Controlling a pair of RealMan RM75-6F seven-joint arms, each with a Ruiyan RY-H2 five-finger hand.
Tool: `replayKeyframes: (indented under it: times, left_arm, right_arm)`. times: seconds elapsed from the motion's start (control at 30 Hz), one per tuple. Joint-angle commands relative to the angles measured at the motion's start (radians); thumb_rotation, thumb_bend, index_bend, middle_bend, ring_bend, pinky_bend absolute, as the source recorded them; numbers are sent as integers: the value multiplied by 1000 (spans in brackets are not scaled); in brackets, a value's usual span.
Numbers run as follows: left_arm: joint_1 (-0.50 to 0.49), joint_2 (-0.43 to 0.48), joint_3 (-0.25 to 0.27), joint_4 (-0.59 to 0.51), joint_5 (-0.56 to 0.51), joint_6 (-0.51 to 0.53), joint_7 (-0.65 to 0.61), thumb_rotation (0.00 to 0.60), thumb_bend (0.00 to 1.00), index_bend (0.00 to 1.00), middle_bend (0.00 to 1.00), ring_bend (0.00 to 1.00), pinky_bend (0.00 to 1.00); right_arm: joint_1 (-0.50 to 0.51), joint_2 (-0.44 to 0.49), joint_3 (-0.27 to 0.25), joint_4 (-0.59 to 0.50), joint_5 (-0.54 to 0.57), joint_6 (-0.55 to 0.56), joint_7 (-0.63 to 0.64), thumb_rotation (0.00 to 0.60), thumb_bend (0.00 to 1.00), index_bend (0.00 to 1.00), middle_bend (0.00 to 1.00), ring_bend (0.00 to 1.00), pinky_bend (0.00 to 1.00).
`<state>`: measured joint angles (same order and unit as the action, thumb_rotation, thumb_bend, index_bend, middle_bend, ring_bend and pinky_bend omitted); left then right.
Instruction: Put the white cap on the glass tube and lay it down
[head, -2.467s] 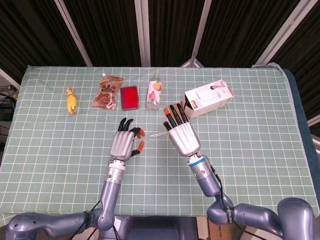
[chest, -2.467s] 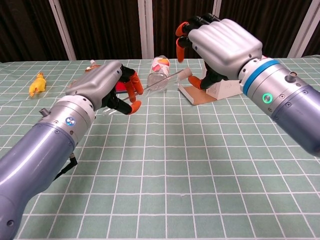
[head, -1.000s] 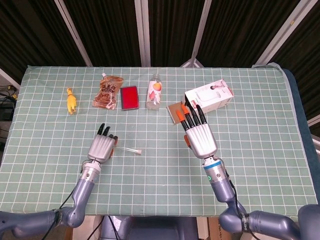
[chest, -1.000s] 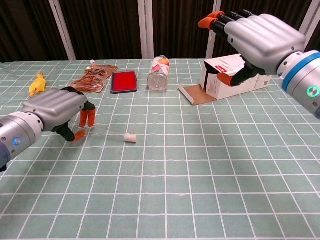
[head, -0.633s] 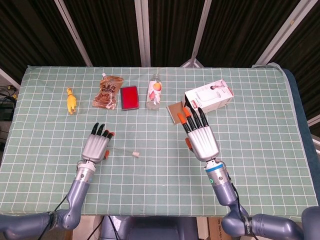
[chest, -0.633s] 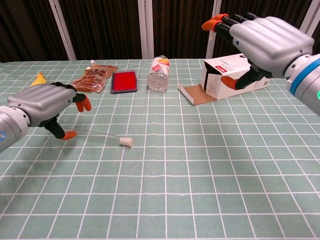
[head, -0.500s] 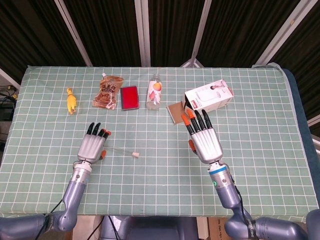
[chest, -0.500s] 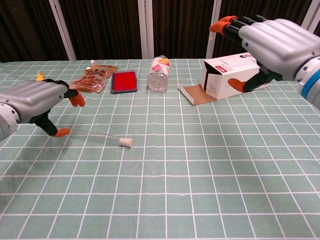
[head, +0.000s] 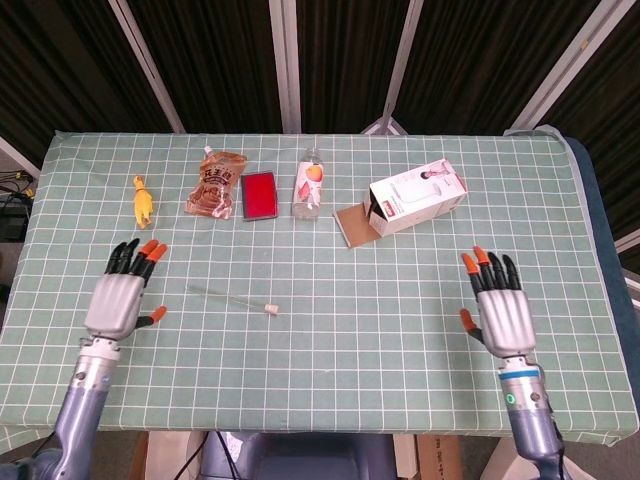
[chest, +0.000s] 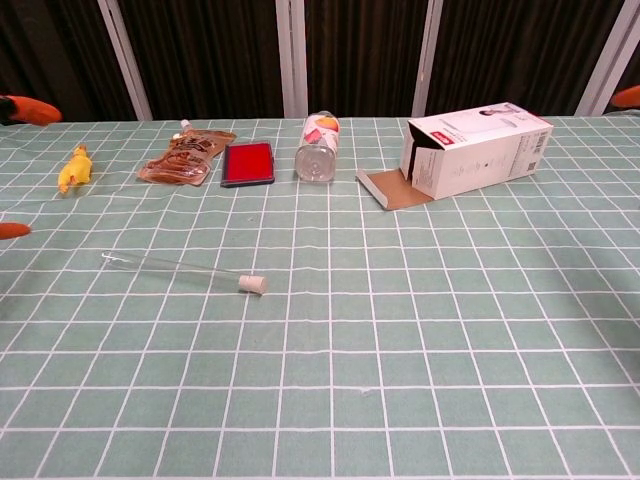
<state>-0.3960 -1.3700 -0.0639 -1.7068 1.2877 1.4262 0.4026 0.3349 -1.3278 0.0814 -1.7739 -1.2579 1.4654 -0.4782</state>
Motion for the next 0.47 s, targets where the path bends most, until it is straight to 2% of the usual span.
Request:
replayKeyframes:
  times: [0.03,0.2,0.33,0.47]
  left_arm:
    - [96,96,81,-4,99,90,-109,600,181,120,80,0,0]
    - [191,170,137,40,160,176,-222,600,181,115,76,0,0]
    - [244,195,153,96,181,218,-313,600,182,111,76,0,0]
    - [265,215,148,124,179,214,-375,600,181,106,75,0,0]
  right_arm:
    - [-68,62,-36,-17,-12,49,75,600,381,0,0,0,0]
    - [-152,118,-71,-5,-46,113,165,600,381,0,0,0,0]
    - [-199,133,-87,33,-75,148,228,600,381,0,0,0,0]
    - [-221,130,-75,62,-111,181,268,600,381,0,0,0,0]
